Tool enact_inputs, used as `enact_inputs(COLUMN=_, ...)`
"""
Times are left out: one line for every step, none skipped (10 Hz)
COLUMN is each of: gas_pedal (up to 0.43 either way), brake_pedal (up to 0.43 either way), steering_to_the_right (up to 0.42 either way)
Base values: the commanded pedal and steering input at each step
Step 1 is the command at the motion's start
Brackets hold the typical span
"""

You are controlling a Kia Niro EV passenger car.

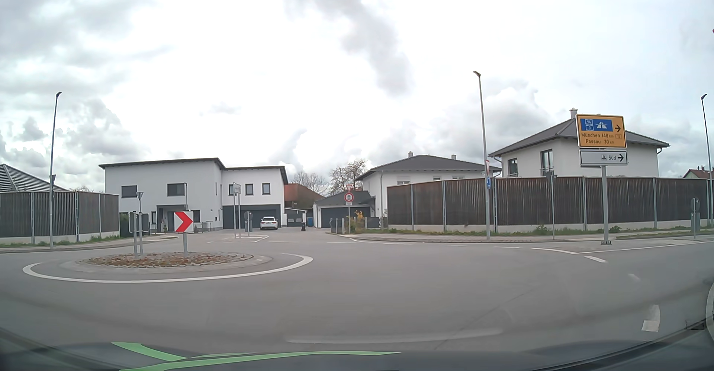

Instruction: Follow the waypoints while adhering to traffic rules and regulations

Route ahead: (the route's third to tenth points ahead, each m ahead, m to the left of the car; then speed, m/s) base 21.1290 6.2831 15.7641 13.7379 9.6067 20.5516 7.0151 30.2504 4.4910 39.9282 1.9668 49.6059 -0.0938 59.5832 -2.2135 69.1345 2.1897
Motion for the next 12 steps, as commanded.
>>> enact_inputs(gas_pedal=0.28, brake_pedal=0.0, steering_to_the_right=0.097)
enact_inputs(gas_pedal=0.28, brake_pedal=0.0, steering_to_the_right=0.112)
enact_inputs(gas_pedal=0.28, brake_pedal=0.0, steering_to_the_right=0.129)
enact_inputs(gas_pedal=0.287, brake_pedal=0.0, steering_to_the_right=0.144)
enact_inputs(gas_pedal=0.287, brake_pedal=0.0, steering_to_the_right=0.162)
enact_inputs(gas_pedal=0.287, brake_pedal=0.0, steering_to_the_right=0.177)
enact_inputs(gas_pedal=0.287, brake_pedal=0.0, steering_to_the_right=0.189)
enact_inputs(gas_pedal=0.287, brake_pedal=0.0, steering_to_the_right=0.196)
enact_inputs(gas_pedal=0.287, brake_pedal=0.0, steering_to_the_right=0.2)
enact_inputs(gas_pedal=0.287, brake_pedal=0.0, steering_to_the_right=0.201)
enact_inputs(gas_pedal=0.287, brake_pedal=0.0, steering_to_the_right=0.2)
enact_inputs(gas_pedal=0.28, brake_pedal=0.0, steering_to_the_right=0.195)
